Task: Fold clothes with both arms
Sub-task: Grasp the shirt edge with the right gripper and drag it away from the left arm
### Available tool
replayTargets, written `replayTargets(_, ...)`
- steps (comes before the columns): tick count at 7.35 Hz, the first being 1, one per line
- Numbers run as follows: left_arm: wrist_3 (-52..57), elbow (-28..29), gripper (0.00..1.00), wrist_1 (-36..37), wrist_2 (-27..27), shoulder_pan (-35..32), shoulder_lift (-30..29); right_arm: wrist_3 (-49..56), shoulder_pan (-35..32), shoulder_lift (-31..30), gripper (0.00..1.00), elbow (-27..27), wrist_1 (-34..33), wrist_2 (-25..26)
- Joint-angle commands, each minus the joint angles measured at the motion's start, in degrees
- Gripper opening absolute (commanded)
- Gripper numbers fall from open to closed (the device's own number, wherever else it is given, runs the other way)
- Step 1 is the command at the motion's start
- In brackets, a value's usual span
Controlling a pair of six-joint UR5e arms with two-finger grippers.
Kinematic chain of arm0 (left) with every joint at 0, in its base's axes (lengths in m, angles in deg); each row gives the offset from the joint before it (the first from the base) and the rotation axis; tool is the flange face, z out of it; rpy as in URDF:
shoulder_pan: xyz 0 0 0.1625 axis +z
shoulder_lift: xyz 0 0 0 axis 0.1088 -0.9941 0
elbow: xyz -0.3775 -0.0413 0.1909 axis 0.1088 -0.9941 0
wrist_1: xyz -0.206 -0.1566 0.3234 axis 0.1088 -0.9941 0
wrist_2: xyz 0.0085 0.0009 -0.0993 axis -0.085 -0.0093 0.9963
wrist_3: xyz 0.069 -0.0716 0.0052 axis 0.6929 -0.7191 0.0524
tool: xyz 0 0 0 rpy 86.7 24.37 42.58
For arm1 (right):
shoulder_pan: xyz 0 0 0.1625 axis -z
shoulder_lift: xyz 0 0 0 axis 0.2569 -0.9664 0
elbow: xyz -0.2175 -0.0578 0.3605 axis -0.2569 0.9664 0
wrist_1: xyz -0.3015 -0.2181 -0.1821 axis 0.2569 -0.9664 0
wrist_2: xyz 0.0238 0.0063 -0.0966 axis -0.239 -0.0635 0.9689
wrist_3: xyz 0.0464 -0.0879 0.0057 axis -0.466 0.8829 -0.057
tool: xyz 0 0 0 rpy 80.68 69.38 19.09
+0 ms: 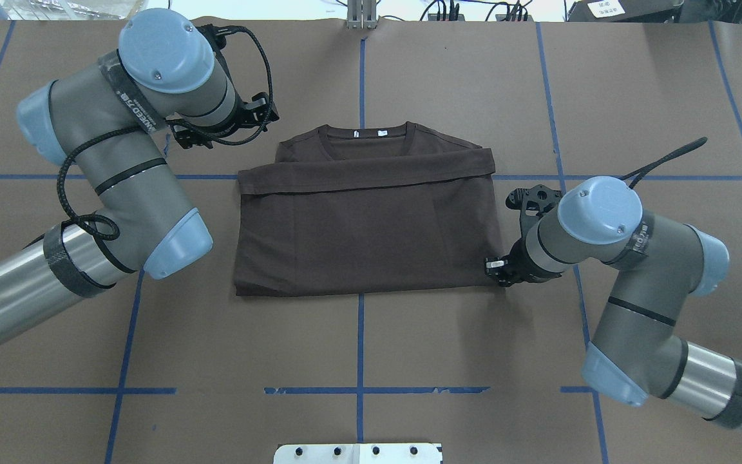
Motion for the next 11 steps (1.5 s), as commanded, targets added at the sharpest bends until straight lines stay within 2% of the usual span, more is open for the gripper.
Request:
replayTargets(1, -0.16, -0.54, 1.00, 0.07, -0.09, -0.03, 0.15, -0.38, 5.72, -13.78, 0.00, -13.14, -0.06, -0.48)
replayTargets(2, -0.68, -0.80, 1.00, -0.02, -0.17, -0.03, 0.59, -1.16, 11.60, -19.52, 0.00, -18.34, -0.06, -0.40)
replayTargets(3, -1.38, -1.24, 1.00, -0.02, -0.18, 0.05, 0.94, -4.22, 17.66, -21.05, 0.00, -19.96, -0.06, -0.14)
replayTargets(4, -1.82, -1.94, 1.00, -0.02, -0.18, 0.23, 1.20, -9.03, 22.60, -20.81, 0.99, -20.33, 0.03, 0.48)
replayTargets(5, -2.26, -3.08, 1.00, -0.02, 0.00, 0.67, 1.55, -10.04, 23.34, -20.37, 1.00, -21.63, 0.03, 0.92)
replayTargets(6, -4.53, -5.70, 1.00, 0.41, 0.17, 3.19, 2.95, -10.14, 21.17, -18.97, 1.00, -22.52, 0.03, 1.01)
replayTargets(8, -16.79, -9.06, 0.99, 2.52, 0.26, 12.31, 4.28, -9.96, 10.48, -11.96, 1.00, -21.83, 0.03, 1.10)
replayTargets(10, -26.83, -8.19, 0.92, 2.35, 0.00, 20.32, 4.54, -9.44, 2.29, -9.39, 1.00, -21.56, 0.03, 0.40)
replayTargets(11, -29.83, -8.01, 0.88, 2.27, -0.17, 23.06, 4.63, -9.35, 1.04, -9.20, 1.00, -21.47, 0.03, 0.39)
